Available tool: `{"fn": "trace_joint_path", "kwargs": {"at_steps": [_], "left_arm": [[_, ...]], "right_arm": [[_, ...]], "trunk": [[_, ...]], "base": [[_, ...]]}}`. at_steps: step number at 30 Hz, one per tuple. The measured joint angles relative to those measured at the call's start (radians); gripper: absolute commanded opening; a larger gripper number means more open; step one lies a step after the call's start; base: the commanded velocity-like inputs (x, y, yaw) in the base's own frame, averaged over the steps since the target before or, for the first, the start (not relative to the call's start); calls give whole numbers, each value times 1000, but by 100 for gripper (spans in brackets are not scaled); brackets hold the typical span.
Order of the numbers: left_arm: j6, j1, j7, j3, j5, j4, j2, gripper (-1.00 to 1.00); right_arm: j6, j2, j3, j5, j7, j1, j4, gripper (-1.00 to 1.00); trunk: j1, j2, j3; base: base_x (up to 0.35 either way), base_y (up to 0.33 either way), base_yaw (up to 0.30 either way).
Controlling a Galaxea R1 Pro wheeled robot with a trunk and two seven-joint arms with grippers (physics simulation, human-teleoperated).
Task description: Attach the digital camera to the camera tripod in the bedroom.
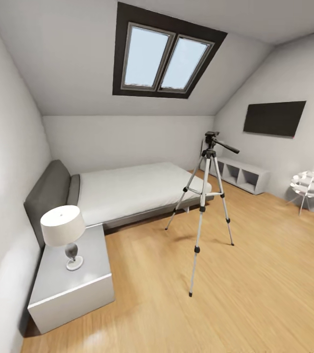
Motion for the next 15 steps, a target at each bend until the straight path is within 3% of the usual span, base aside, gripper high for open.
{"fn": "trace_joint_path", "kwargs": {"at_steps": [15], "left_arm": [[0,0,1,1,0,0,-1,100]], "right_arm": [[-1,-2,0,0,-3,0,0,100]], "trunk": [[0,0,0]], "base": [[-154,173,-7]]}}
